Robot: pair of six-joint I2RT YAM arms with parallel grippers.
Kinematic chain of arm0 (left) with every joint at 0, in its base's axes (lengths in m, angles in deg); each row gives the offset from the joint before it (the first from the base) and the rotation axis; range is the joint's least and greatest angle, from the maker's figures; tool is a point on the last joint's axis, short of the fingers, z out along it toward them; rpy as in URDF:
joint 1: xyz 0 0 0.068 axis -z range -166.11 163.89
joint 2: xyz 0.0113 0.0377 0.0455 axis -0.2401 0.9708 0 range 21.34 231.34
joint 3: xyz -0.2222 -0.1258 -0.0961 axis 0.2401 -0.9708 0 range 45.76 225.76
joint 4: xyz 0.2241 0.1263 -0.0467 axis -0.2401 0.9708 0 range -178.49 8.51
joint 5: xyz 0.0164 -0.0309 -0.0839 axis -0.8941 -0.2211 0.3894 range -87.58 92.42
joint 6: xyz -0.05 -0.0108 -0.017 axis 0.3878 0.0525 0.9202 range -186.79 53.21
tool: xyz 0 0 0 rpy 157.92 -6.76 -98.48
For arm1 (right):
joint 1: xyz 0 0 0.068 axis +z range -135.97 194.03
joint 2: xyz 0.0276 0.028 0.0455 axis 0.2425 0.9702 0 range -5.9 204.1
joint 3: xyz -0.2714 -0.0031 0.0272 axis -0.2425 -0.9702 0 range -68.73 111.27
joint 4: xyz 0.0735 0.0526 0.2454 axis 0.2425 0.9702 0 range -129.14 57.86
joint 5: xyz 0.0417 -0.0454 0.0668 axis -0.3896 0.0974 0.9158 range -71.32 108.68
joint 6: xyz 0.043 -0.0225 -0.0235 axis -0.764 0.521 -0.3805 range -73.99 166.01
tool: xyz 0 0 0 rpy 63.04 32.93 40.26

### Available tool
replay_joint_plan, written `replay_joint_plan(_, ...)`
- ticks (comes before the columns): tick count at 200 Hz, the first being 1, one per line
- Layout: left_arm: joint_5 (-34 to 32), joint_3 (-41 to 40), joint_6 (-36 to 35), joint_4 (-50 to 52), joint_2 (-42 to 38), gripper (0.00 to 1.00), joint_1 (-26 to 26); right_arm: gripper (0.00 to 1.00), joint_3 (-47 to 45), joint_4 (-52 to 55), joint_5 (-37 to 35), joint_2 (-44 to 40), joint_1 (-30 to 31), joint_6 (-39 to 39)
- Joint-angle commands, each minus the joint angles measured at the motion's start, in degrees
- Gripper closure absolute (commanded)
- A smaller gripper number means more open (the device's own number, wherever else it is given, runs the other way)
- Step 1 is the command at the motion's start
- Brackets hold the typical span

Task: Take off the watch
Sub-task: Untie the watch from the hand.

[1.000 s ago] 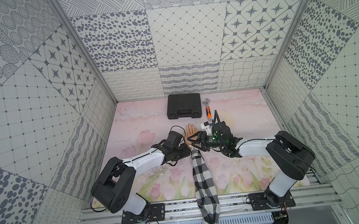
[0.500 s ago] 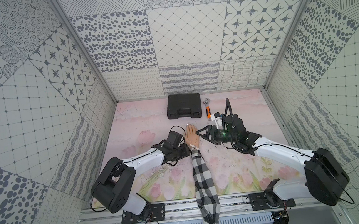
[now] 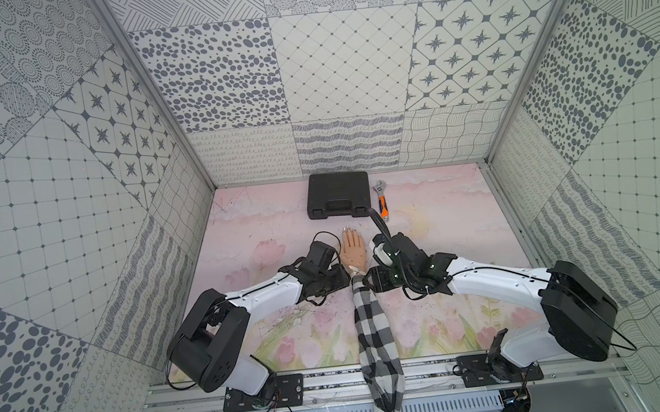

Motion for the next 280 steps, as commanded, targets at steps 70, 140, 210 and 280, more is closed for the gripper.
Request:
replay_joint_plan(70,-1.1,-0.6,-0.1,-0.9,-0.7,0.46,-0.3,0.55,4.7,-4.4,-6.9,6.6,1.0,5.4)
replay_joint_plan(140,-0.8,-0.7,0.0,-1.1,-0.4,0.46,-0.3,0.69,7.1,-6.9,-8.0,11.9,0.9,5.6)
replay_joint_plan(210,-0.8,-0.9,0.0,-1.2,-0.4,0.46,-0.3,0.96,6.7,-6.8,-10.9,11.3,0.9,6.1)
replay_joint_plan(280,-1.8,-1.0,-0.1,-0.5,-2.5,0.46,-0.5,1.00,6.3,-4.0,-14.5,5.5,0.8,6.7)
